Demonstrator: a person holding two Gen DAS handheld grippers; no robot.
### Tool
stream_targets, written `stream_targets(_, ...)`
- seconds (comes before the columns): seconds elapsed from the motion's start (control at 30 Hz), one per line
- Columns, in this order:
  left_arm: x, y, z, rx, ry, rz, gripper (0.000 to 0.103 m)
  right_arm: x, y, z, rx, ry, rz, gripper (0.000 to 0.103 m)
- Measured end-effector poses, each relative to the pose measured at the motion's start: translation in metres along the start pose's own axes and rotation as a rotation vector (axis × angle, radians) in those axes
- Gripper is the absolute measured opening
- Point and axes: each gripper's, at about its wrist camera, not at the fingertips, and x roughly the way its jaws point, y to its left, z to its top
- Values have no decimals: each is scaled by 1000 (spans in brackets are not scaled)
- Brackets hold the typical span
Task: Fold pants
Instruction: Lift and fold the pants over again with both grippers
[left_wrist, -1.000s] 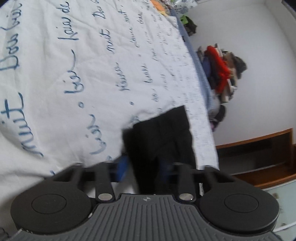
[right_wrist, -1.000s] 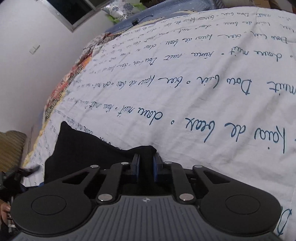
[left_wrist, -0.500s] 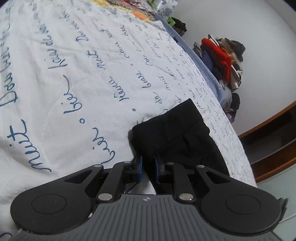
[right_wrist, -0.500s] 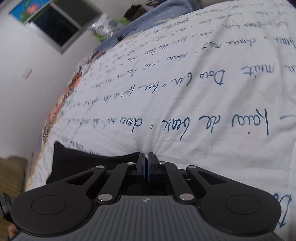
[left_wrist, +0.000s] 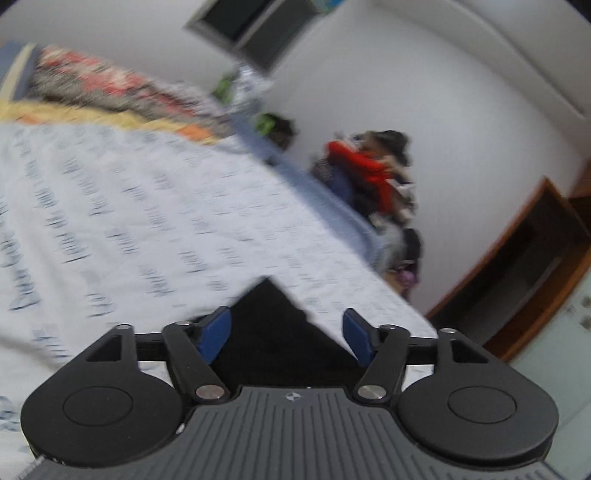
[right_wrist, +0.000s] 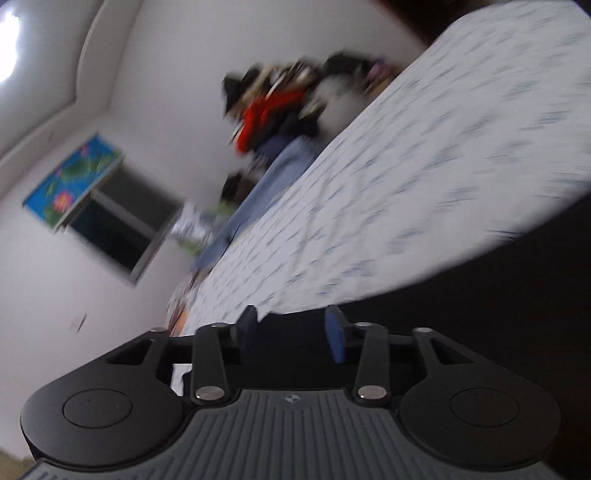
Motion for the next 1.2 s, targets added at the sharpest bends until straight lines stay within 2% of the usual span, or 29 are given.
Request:
stream_targets(0.1, 18, -35, -15, 38, 72, -79, 73, -77, -43, 2, 112, -150, -129, 52)
stream_targets(0.2, 31, -69, -32, 53, 147, -143, 73, -143, -81, 12, 252, -313, -187, 53)
stream_targets(0.27, 34, -90, -43, 83, 175, -185, 73, -177, -104, 16, 358, -425, -182, 57)
stream_targets(0.3, 34, -101, -49, 103, 187, -204, 73, -187, -114, 18, 401, -455, -176, 64)
stream_targets(0.37, 32, -119, -61, 156, 210, -240, 74, -197, -130, 22, 468, -489, -174, 66)
stream_targets(0.47, 31, -137, -78, 247, 249, -262, 75, -194, -140, 29, 481, -496, -134, 66)
stream_targets(0.6, 22, -145, -93, 313, 270, -261, 75, -189, -138, 26, 498, -505, -317, 66)
stream_targets(0.7, 18, -148, -98, 334, 281, -255, 76, -181, -144, 26, 488, -440, -340, 64)
stream_targets(0.77, 20, -150, -100, 338, 297, -252, 76, -175, -144, 30, 473, -423, -326, 66)
stream_targets(0.83, 18, -153, -100, 336, 304, -258, 76, -167, -146, 34, 486, -408, -284, 76)
stream_targets(0.9, 16, -157, -100, 343, 300, -271, 76, -155, -144, 42, 463, -393, -257, 91)
stream_targets(1.03, 12, -161, -101, 356, 293, -287, 77, -138, -132, 49, 433, -349, -269, 97)
stream_targets(1.13, 13, -159, -101, 356, 296, -280, 77, -123, -130, 49, 442, -301, -167, 97)
stream_targets(1.17, 14, -159, -101, 356, 299, -275, 77, -120, -131, 46, 454, -310, -147, 97)
stream_targets(1.2, 14, -158, -100, 353, 301, -271, 77, -120, -132, 43, 465, -354, -169, 95)
